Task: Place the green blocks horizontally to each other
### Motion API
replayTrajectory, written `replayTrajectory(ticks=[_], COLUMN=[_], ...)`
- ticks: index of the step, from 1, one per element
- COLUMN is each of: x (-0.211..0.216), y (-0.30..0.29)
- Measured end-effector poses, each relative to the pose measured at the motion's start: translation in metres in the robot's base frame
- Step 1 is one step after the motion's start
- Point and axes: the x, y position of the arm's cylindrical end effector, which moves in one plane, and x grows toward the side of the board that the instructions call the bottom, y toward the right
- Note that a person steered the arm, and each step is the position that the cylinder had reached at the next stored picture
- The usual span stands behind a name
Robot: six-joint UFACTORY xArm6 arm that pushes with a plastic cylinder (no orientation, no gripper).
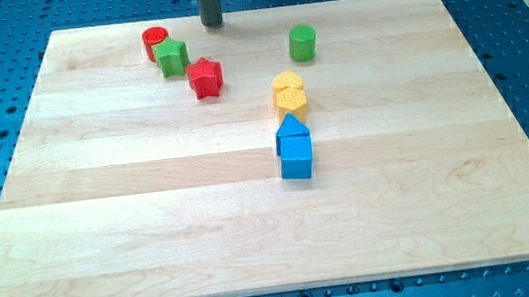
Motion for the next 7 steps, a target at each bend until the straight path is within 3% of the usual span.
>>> replayTrajectory(ticks=[2,4,5,7], x=[-0.001,0.000,0.015,0.030], y=[-0.065,-0.187,-0.196,-0.128])
